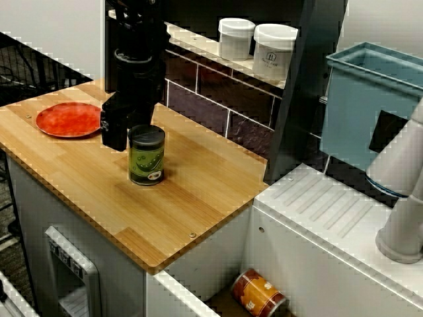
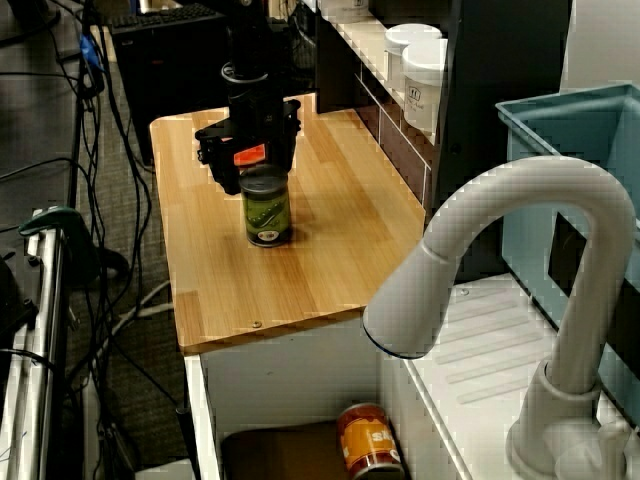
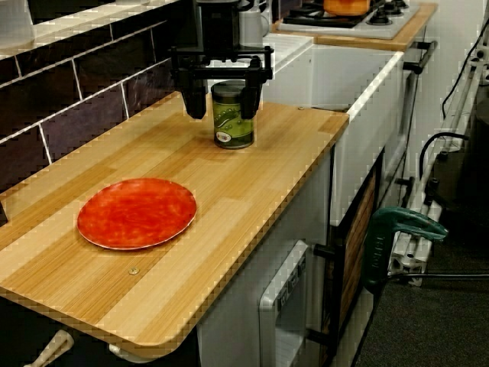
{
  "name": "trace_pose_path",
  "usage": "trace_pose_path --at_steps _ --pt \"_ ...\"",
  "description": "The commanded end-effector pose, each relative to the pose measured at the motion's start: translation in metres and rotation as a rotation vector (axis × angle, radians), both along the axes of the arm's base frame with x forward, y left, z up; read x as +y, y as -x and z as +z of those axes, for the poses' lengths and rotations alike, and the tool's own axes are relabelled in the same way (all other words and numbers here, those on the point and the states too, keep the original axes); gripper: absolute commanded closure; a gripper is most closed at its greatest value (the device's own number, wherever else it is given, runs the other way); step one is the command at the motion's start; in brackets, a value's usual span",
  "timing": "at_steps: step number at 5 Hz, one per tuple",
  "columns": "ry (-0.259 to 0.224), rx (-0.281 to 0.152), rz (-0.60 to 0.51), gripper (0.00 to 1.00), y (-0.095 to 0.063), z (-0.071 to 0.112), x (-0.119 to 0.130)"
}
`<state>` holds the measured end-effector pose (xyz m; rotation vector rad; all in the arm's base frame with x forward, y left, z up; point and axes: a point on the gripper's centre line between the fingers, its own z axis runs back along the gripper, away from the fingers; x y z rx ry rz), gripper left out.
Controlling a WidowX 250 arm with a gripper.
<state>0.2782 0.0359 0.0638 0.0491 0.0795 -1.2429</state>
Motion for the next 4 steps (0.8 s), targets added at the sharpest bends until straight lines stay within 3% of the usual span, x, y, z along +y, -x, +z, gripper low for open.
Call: trace_pose_path --at_steps 1,2,4 --pt "-0.001 -0.062 0.062 0.00 0.005 0.019 -0.009" --pt "0.033 -0.030 0.003 0.00 0.003 0.016 -0.028" --pt "0.044 -0.024 -0.052 0.00 0.007 0.016 -0.049"
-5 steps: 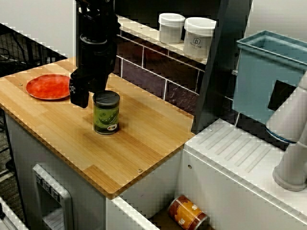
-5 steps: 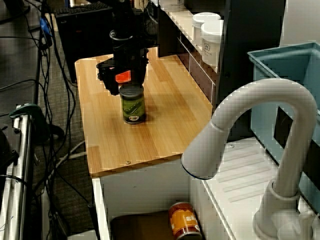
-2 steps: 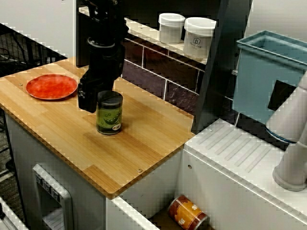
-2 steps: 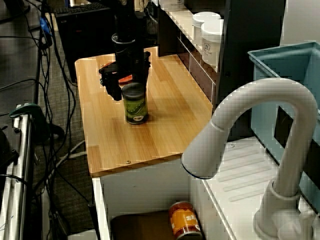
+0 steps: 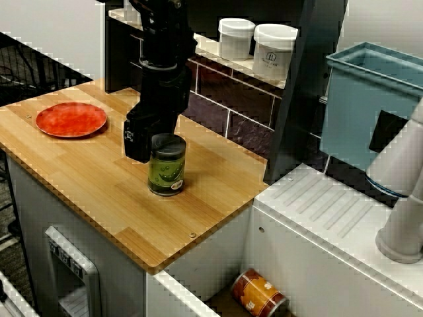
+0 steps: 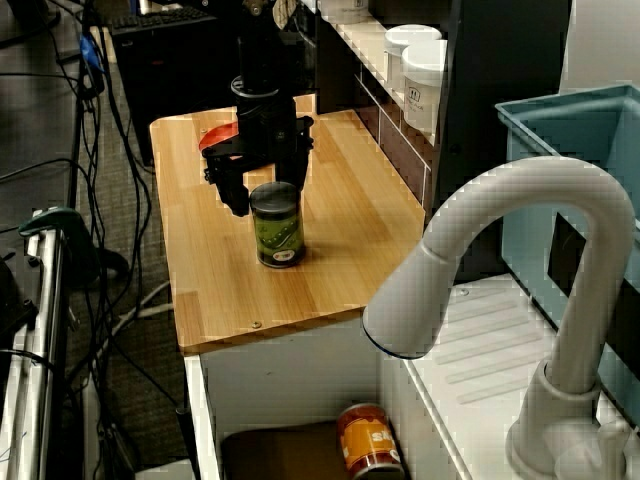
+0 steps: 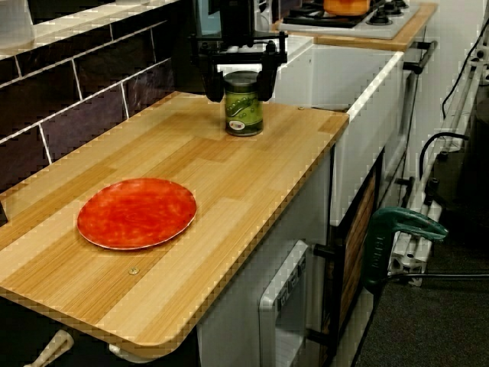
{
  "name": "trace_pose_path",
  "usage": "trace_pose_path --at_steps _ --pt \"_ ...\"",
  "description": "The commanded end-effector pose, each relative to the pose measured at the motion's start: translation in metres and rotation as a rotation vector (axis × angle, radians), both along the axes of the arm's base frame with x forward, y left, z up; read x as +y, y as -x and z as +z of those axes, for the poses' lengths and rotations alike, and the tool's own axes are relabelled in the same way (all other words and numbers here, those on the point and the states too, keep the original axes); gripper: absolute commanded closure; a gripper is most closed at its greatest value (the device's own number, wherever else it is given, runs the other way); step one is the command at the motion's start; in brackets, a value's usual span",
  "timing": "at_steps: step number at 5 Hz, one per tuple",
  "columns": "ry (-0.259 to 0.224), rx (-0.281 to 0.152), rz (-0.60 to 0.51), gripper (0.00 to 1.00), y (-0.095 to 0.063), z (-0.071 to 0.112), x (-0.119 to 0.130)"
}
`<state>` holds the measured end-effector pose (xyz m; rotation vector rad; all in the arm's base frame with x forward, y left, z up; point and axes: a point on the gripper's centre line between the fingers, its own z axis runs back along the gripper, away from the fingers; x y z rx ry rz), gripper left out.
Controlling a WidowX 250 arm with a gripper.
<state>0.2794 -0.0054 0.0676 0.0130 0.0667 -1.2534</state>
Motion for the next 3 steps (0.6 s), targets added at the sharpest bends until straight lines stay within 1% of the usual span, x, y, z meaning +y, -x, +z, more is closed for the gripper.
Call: trace_pose_path --at_steps 1,2,3 --pt "-0.003 -0.018 -0.062 0.00 0.0094 0.0087 -0.0162" --pt "0.003 -0.013 -0.060 0.00 0.0104 0.0094 -0.0177" --pt "0.005 -0.018 -0.049 0.00 0.0104 0.0131 -0.0082"
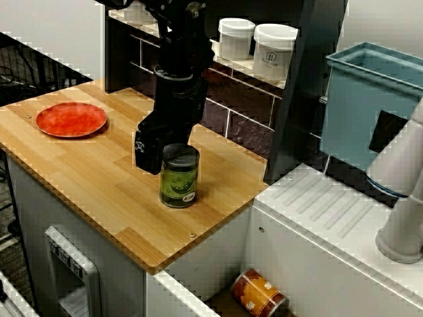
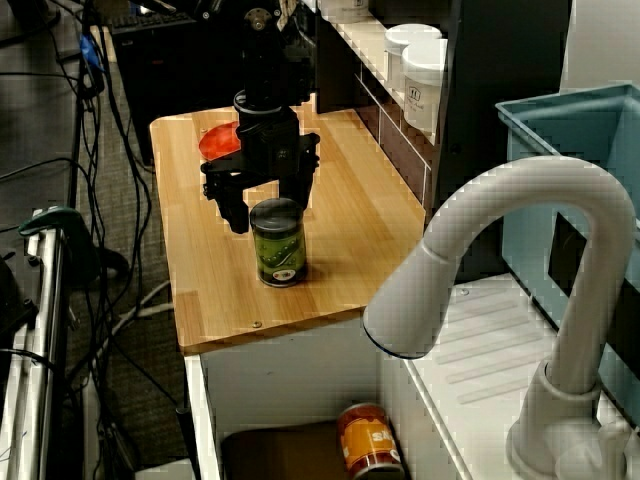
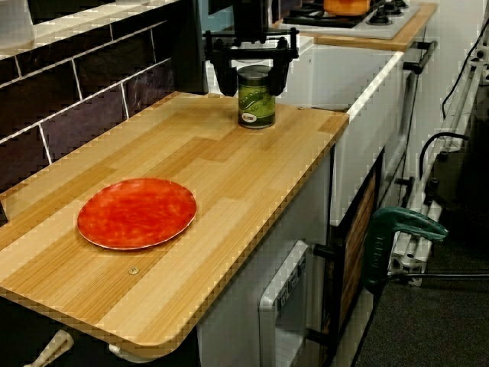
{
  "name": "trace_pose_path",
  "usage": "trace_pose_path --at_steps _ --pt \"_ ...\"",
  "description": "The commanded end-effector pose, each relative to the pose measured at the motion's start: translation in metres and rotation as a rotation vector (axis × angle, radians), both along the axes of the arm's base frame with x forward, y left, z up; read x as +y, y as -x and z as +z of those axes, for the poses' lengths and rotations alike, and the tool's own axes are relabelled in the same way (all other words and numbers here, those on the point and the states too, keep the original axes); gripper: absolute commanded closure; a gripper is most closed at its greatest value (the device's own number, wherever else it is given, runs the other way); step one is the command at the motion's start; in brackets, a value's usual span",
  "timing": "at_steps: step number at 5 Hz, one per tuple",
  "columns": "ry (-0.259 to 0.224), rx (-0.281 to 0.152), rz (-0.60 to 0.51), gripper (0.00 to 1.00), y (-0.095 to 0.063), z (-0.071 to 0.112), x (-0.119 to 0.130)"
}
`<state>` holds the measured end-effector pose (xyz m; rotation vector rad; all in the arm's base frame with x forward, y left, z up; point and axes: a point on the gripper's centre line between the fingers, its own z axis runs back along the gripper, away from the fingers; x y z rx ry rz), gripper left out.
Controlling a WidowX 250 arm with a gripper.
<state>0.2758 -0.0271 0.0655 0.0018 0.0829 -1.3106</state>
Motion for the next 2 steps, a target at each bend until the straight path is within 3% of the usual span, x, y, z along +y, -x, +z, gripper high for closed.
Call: trace_pose_path --at_steps 1,2 --pt "0.032 -0.049 0.037 0.00 0.0068 0.0257 0.0316" --pt "0.056 -0.048 0.030 0.00 0.0082 0.0355 0.0370"
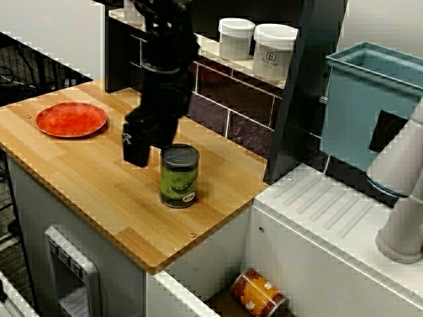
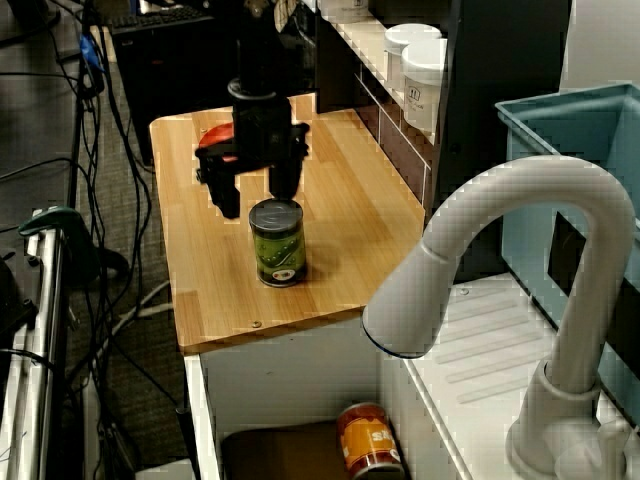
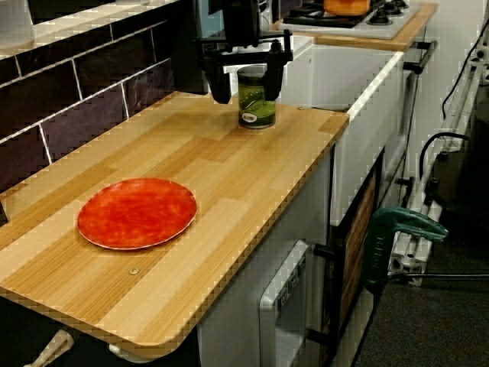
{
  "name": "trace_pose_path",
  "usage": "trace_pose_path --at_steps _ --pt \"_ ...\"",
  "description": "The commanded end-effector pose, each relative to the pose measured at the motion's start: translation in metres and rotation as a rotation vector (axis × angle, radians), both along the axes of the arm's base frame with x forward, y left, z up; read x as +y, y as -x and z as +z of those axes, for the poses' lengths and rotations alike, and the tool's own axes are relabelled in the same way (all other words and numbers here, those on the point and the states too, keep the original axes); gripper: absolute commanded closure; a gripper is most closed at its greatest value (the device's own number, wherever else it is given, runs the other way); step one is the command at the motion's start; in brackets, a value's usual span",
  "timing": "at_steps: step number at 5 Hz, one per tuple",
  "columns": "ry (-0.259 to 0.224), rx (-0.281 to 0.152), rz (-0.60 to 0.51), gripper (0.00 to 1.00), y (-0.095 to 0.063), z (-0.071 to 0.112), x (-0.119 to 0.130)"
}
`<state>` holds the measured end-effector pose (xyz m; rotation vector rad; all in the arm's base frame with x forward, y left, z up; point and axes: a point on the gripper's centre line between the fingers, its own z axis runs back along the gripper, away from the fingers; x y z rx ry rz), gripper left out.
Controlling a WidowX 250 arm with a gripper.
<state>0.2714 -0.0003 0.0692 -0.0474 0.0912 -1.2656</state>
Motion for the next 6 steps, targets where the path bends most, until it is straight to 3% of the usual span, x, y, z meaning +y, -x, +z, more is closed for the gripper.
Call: trace_pose_path --at_steps 1,3,4,6 --pt "0.039 -0.092 -0.026 0.00 0.009 0.042 0.004" --pt "0.084 -0.098 -0.088 0.00 0.012 0.068 -0.021" --pt "0.098 -0.117 -0.105 0.00 0.011 0.072 -0.037" --pt "0.100 -0.117 -0.048 0.00 -0.001 0.062 -0.062"
